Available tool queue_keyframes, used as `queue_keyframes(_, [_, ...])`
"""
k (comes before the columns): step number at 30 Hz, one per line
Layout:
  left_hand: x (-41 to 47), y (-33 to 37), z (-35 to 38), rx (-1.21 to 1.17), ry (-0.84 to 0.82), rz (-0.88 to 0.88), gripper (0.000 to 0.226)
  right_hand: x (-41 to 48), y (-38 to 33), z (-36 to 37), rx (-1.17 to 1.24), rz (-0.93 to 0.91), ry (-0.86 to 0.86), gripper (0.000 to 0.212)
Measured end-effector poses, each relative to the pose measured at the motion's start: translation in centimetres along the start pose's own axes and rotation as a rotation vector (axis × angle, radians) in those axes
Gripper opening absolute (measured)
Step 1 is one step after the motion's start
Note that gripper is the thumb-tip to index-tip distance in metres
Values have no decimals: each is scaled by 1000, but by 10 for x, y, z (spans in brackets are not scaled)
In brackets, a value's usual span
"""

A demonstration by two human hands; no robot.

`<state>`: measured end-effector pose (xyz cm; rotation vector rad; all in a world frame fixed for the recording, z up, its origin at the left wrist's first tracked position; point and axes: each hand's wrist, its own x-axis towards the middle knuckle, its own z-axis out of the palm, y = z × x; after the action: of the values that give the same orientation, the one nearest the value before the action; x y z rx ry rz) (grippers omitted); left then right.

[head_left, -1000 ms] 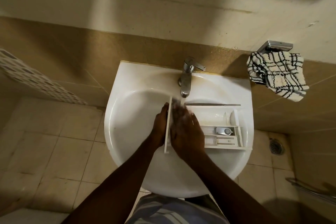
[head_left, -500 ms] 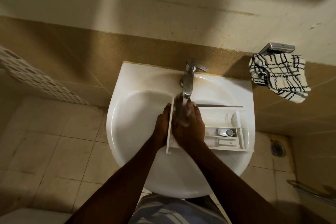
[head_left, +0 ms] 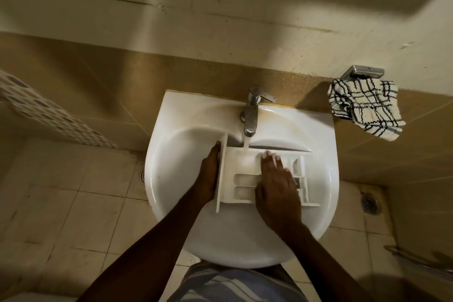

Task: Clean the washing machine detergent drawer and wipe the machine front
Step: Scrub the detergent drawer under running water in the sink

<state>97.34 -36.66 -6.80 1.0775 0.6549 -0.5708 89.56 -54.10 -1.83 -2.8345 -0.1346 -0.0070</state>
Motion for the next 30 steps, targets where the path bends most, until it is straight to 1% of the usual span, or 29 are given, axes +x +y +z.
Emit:
queue_keyframes(2, [-10, 10, -5, 33, 45, 66, 68, 25, 0, -9, -33, 29, 36, 70])
queue_keyframes(4, [-20, 21, -6, 114, 81, 131, 63, 49, -6, -14, -105, 11, 24, 63])
queue_keyframes(6, [-29, 30, -3, 190, 88, 200, 58, 70, -20, -19, -107, -9, -89, 46])
queue_keyframes(8, [-36, 34, -2, 232, 94, 303, 55, 86, -37, -23, -43, -26, -185, 38])
queue_keyframes(10, [-36, 34, -5, 265, 130, 427, 53, 93, -47, -23, 24, -77, -215, 44])
queue_keyframes(13, [-30, 32, -15, 341, 164, 599, 43, 80, -44, -24, 163, -191, -173, 62])
queue_keyframes(15, [-27, 33, -20, 408, 163, 689, 43, 71, -32, -25, 175, -197, -120, 69])
queue_keyframes(16, [-27, 33, -20, 432, 154, 713, 45, 70, -23, -25, 158, -168, -96, 70])
queue_keyframes(19, [-24, 34, -23, 497, 165, 736, 58, 70, 10, -29, 38, 22, -77, 61])
queue_keyframes(21, [-24, 34, -22, 526, 181, 750, 57, 70, 26, -32, -71, 146, -76, 53])
queue_keyframes(23, [-25, 34, -22, 535, 186, 762, 53, 72, 12, -30, -121, 238, -68, 49])
queue_keyframes(24, [-26, 34, -21, 532, 179, 756, 48, 75, -5, -27, -110, 247, -56, 50])
queue_keyframes(26, [-25, 35, -21, 536, 171, 730, 41, 79, -46, -21, 2, 191, 2, 52])
queue_keyframes(28, [-25, 37, -20, 547, 187, 711, 39, 79, -76, -20, 151, 106, -51, 58])
queue_keyframes(30, [-26, 37, -19, 543, 189, 704, 37, 74, -79, -22, 233, 36, -88, 70])
